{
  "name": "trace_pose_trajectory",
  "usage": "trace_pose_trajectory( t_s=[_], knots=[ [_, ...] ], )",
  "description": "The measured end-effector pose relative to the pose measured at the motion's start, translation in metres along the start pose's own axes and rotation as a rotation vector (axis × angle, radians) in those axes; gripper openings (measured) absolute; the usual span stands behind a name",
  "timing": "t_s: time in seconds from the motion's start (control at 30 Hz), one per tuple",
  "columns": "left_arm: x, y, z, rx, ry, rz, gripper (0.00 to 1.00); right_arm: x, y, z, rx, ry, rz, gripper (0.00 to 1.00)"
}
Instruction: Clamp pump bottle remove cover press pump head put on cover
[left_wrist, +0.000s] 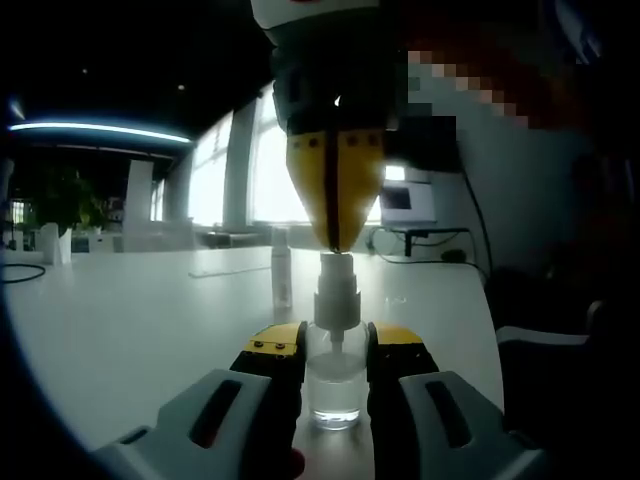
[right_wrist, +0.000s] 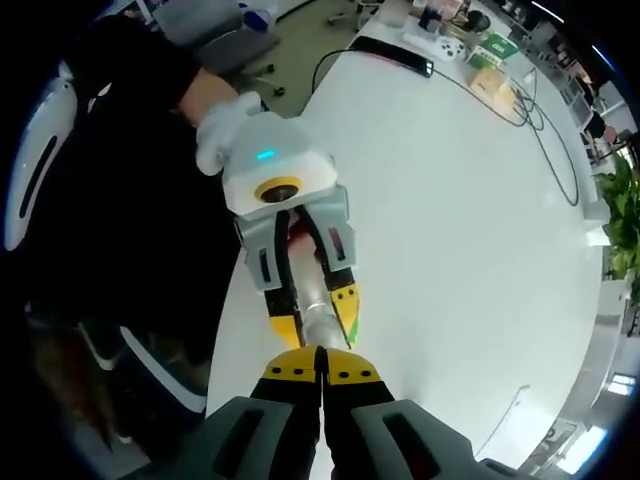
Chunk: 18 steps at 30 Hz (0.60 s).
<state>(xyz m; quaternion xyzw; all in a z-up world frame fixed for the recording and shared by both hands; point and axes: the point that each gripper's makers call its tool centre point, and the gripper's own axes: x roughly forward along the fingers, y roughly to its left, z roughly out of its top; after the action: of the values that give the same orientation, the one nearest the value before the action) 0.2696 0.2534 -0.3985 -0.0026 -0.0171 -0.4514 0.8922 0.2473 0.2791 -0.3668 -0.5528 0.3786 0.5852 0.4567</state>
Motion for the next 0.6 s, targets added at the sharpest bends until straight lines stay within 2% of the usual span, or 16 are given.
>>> trace_pose_trajectory(
  t_s=[0.23,0.6],
  knots=[
    [-0.0005,-0.0010,0.0008,0.001,0.000,0.001,0.15,0.0015,-0.0005,0.0006,0.006,0.033,0.001,0.00],
    [-0.0005,-0.0015,0.0005,0.002,-0.001,0.000,0.15,-0.0048,-0.0003,0.0004,0.009,0.010,-0.017,0.00]
  ],
)
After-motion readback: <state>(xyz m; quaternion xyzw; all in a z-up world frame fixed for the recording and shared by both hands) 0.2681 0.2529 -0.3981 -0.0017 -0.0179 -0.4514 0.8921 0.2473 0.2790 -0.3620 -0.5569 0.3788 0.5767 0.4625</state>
